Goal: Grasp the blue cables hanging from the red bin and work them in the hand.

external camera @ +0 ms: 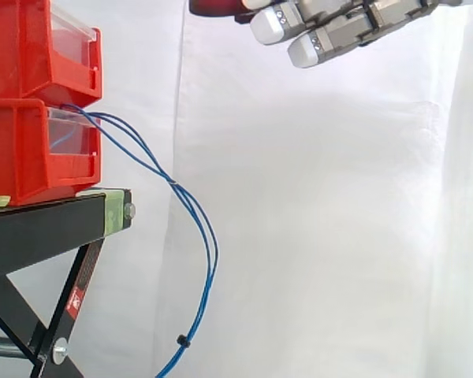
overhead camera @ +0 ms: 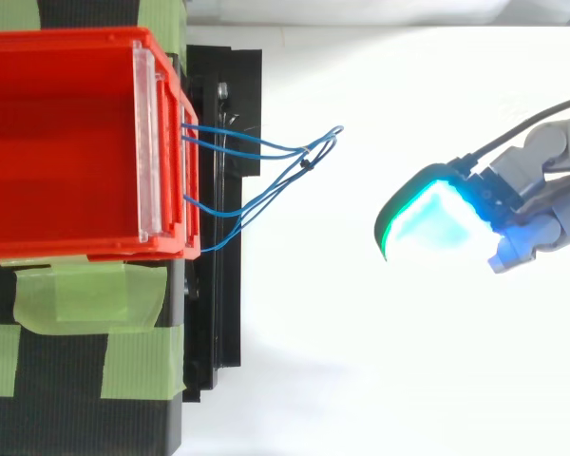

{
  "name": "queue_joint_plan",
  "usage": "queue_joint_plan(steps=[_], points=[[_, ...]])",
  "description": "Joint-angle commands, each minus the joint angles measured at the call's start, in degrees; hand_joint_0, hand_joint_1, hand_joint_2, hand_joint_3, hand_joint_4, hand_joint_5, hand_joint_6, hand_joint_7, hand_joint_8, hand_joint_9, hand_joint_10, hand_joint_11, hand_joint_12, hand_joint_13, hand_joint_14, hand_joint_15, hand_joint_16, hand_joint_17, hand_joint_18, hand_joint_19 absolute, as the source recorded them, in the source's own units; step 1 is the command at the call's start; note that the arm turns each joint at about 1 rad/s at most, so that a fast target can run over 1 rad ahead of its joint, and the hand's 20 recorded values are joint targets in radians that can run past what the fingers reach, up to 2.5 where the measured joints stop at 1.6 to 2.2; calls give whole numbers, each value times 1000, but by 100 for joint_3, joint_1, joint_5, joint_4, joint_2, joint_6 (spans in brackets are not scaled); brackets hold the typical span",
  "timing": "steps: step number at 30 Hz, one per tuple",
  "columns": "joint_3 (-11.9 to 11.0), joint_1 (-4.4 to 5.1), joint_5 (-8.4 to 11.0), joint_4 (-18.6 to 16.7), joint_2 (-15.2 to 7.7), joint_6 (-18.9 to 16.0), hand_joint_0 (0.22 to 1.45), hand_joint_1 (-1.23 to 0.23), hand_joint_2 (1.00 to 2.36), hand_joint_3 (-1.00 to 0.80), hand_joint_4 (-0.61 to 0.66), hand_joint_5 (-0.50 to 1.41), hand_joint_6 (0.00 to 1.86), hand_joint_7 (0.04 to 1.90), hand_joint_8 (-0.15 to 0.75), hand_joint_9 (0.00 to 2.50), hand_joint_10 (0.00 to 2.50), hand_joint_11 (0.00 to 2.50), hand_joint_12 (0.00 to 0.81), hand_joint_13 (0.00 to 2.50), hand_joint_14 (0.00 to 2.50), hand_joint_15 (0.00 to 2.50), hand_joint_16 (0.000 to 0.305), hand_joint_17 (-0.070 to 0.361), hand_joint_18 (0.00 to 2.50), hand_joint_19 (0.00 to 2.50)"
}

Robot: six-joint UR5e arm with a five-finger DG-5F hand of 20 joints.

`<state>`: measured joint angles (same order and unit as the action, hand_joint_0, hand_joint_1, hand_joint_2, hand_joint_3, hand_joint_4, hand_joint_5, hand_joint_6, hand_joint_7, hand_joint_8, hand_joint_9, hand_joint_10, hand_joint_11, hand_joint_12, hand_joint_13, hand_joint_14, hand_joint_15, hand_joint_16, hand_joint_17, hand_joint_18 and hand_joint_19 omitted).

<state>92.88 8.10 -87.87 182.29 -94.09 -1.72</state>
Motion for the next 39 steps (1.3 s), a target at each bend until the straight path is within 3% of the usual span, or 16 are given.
queue_joint_plan(steps=[1,13,17,18,20,31,32,39], points=[[108,-1,-11,17,4,14,858,-551,1006,-870,271,-141,5,662,323,383,0,39,328,296,4,155,39,88,150,46],[582,-45,-2,-660,-4,-4,859,-550,1006,-868,271,-142,5,662,323,385,1,44,329,303,4,157,39,88,159,38],[811,-45,200,-1108,4,-13,860,-550,1006,-873,273,-141,5,662,323,388,0,53,329,305,4,157,39,87,162,32],[846,-45,359,-1240,-4,-13,860,-550,1006,-872,273,-142,5,663,323,388,0,47,329,305,3,154,39,87,165,32],[846,-36,499,-1292,4,-13,861,-550,1005,-870,274,-141,5,663,323,388,1,51,329,307,4,158,38,87,168,32],[837,-1,816,-1301,-31,-13,861,-549,1005,-866,276,-133,5,664,325,398,1,49,328,314,4,153,38,86,173,32],[846,-28,842,-1319,-198,-127,861,-549,1005,-866,276,-132,5,661,325,400,0,44,328,314,4,156,38,86,175,38],[837,-54,816,-1310,-303,-355,862,-548,1005,-867,279,-132,5,664,325,402,2,56,327,318,4,151,38,85,179,30]])
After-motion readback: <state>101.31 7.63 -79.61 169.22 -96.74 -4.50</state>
